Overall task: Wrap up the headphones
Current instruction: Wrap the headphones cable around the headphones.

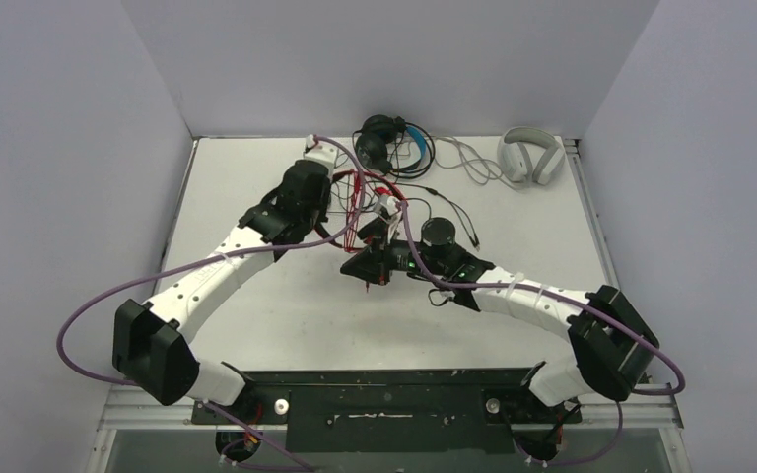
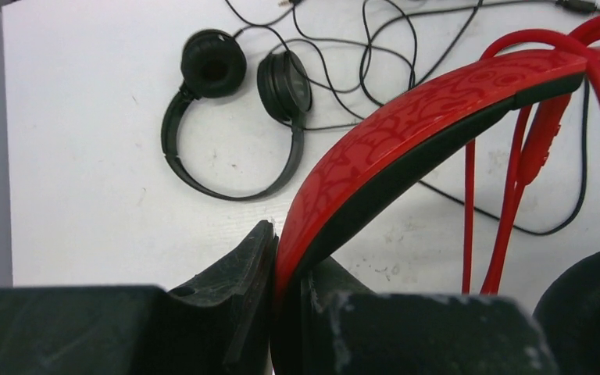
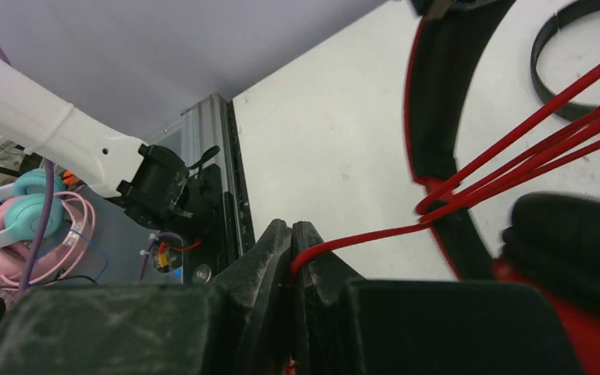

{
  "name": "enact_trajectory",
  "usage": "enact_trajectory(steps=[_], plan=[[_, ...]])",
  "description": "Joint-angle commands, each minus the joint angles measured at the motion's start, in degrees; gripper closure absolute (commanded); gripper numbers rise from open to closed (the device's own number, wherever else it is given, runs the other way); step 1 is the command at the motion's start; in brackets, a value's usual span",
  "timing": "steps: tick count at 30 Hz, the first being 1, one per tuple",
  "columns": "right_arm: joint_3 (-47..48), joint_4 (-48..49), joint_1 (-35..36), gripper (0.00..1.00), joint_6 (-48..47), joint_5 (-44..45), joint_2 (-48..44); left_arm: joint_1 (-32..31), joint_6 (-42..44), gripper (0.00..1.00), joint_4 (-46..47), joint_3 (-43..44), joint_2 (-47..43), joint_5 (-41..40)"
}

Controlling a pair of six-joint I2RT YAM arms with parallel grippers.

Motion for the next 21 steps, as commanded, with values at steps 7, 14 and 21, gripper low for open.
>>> enact_trajectory(steps=[7, 14, 21], plan=[[9.83, -13.15, -6.45, 0.87, 2.81, -2.93, 4.78, -1.64, 7.36, 1.0, 10.41, -12.07, -2.99, 7.09], [12.86, -23.51, -10.86, 0.86, -0.9, -7.98, 8.23, -2.44, 8.06, 1.0, 2.56, -12.75, -0.16, 12.84], [16.71, -33.17, -12.71, 0.89, -7.45, -6.96, 10.81, -2.8, 5.58, 1.0, -8.77, -6.4, 4.64, 16.53]])
